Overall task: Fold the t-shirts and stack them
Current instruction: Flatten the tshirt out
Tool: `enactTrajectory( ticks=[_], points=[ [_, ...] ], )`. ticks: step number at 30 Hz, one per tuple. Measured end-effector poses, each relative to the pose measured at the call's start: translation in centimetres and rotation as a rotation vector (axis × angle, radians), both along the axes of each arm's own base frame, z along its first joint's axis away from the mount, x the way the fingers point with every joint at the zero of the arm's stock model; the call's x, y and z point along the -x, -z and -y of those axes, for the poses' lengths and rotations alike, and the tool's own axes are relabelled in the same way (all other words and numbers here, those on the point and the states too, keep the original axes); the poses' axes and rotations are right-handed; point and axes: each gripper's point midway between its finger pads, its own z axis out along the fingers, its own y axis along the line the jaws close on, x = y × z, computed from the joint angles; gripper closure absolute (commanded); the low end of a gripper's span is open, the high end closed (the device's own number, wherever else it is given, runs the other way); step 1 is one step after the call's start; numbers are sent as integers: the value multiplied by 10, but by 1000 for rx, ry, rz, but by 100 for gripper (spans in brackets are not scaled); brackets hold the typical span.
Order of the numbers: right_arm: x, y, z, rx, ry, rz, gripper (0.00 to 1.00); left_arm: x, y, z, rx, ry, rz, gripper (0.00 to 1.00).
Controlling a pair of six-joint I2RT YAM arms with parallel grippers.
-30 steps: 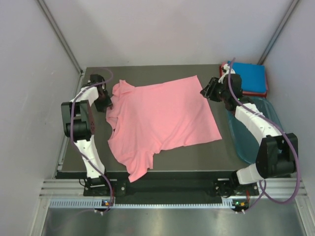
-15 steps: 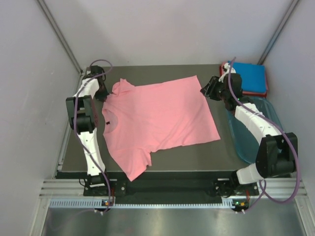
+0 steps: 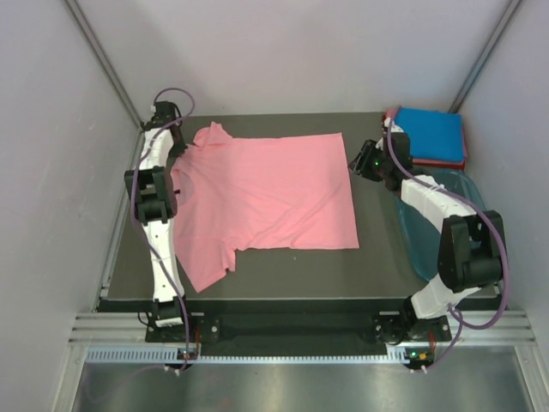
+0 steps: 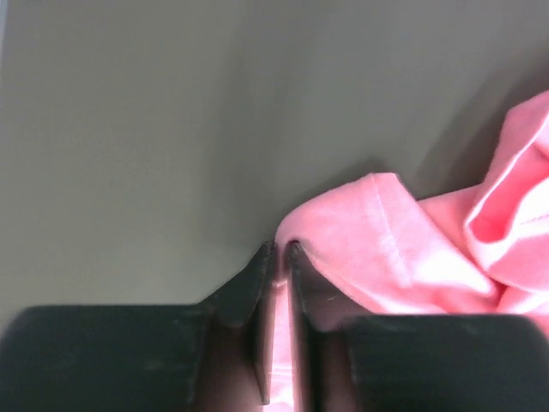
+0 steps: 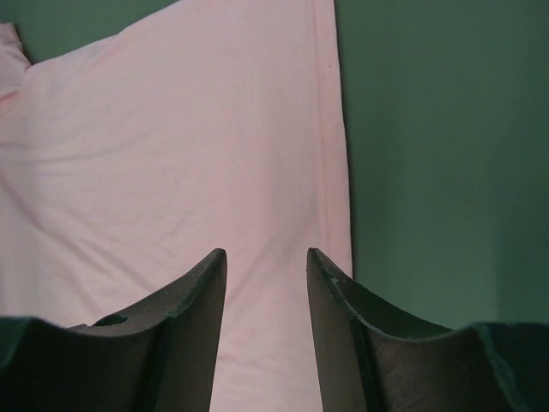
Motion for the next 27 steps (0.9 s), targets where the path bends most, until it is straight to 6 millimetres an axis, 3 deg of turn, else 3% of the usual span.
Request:
enactTrajectory(
  ticks=[4, 7, 9, 13, 16, 20, 24, 27],
  points=[
    [3, 4, 2, 12, 9, -20, 55, 5, -2, -3, 8, -18, 7, 54],
    [8, 5, 4, 27, 10, -35, 55, 29, -7, 4, 41, -16, -8, 50],
    [11, 4, 4, 32, -1, -37, 54, 40, -22, 11, 73, -3, 12, 50],
    [13, -1, -1, 31, -32, -26, 54, 18, -76, 27, 147, 54, 193, 50],
    [12, -6, -4, 30, -48, -18, 54, -2, -102, 37, 189, 103, 309, 50],
    [4, -21, -7, 23, -54, 20, 55, -20, -97, 48, 241, 150, 355, 51],
    [-5, -27, -9, 17, -57, 45, 55, -35, -65, 53, 278, 174, 341, 50],
    [-17, -20, -13, 14, -62, 42, 55, -44, -35, 56, 308, 177, 314, 50]
  ],
)
